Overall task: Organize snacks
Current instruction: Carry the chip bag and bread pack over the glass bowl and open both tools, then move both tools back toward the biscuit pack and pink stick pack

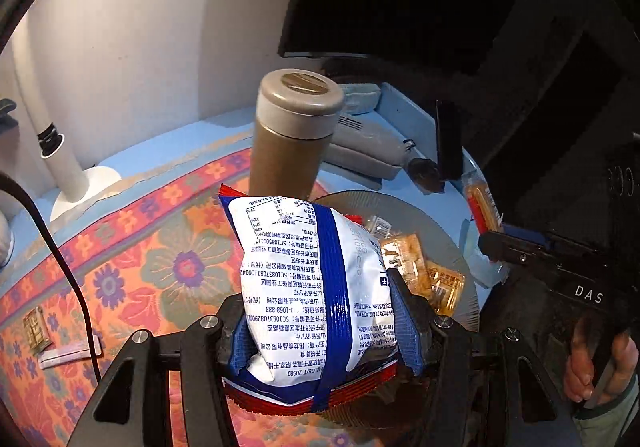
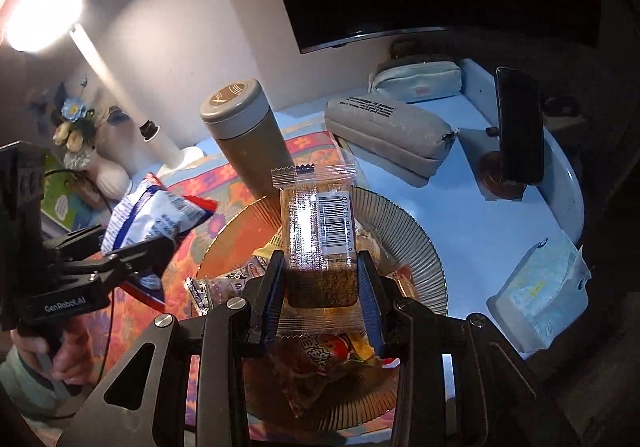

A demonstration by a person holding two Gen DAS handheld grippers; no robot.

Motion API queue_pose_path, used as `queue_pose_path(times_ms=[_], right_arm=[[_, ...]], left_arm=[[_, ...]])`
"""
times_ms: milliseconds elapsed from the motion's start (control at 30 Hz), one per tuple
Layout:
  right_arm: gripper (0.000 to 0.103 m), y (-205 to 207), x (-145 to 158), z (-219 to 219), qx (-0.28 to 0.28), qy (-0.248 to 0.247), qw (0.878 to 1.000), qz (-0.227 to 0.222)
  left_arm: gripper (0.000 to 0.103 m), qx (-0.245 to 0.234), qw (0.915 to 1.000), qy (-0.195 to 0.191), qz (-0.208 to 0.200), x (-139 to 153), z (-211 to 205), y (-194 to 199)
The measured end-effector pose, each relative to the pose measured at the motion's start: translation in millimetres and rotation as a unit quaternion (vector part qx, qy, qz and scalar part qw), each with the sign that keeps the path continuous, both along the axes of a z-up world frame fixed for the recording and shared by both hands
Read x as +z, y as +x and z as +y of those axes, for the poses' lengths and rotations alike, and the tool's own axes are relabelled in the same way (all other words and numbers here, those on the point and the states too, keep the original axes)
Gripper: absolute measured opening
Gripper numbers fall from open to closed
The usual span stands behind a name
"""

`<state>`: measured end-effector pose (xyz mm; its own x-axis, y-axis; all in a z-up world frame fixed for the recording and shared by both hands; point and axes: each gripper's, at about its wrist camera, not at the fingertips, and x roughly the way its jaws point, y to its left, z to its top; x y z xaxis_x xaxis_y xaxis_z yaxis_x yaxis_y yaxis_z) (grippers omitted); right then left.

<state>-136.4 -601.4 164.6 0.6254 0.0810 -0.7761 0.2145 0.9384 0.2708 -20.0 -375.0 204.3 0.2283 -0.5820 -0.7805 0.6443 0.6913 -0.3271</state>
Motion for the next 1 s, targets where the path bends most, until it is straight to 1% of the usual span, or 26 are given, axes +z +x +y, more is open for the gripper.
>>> queue_pose_path(times_ms=[100,167,200,233,333,367,567,800,900,1000], right_arm=[[0.036,4.0,-7.1,2.0,0.015,0.006,1.000,0.011],[0.043,7.5,-14.2,3.7,0.026,0.018,0.999,0.027],[0.052,8.4,-18.0,4.0,0.027,0.024,0.999,0.036],[0.058,8.2,-21.1,3.4,0.025,0.025,0.998,0.042],[0.059,3.0,-22.4,-1.0,0.022,0.027,0.999,0.041],[0.059,1.3,-22.3,-2.9,0.022,0.031,0.998,0.040],[0.059,4.3,-21.3,-2.7,0.021,0.031,0.998,0.043],[0.059,11.3,-17.7,19.2,0.040,0.026,0.998,0.042],[0.059,13.6,-14.7,27.5,0.047,0.026,0.998,0.040],[0.059,16.4,-10.9,34.3,0.052,0.027,0.998,0.035]], left_arm=[[0.057,-0.010,0.9999,-0.003,0.000,-3.9,-15.7,-1.3],[0.061,-0.011,0.9999,0.003,0.004,-11.9,-24.0,0.2],[0.066,-0.010,0.9998,0.010,0.012,-17.3,-26.1,2.4],[0.069,-0.008,0.9996,0.014,0.022,-22.3,-26.2,4.4],[0.070,0.004,0.9984,0.013,0.055,-34.6,-18.9,10.7],[0.070,0.010,0.9981,0.012,0.059,-36.2,-15.4,11.6],[0.070,0.024,0.9980,0.014,0.056,-34.6,-2.2,11.8],[0.070,0.033,0.9976,0.014,0.059,-34.1,17.6,8.2],[0.070,0.045,0.9972,0.017,0.058,-32.6,28.8,6.7],[0.070,0.063,0.9967,0.024,0.046,-26.8,41.3,5.6]])
